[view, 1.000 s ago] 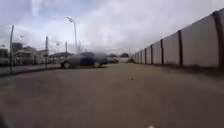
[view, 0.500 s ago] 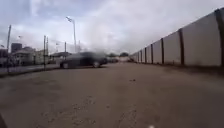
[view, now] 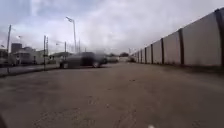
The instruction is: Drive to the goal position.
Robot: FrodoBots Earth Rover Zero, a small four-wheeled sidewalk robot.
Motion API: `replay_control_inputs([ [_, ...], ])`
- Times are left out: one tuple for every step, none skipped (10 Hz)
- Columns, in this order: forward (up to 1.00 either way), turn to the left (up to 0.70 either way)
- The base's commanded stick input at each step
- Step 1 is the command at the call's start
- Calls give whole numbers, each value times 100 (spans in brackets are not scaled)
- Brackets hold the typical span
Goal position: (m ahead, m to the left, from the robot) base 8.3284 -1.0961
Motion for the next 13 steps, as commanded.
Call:
replay_control_inputs([
  [50,0],
  [50,0],
  [50,0],
  [50,0],
  [50,0],
  [50,0],
  [50,0],
  [50,0],
  [50,0],
  [50,0],
  [50,0],
  [50,0],
  [50,0],
])
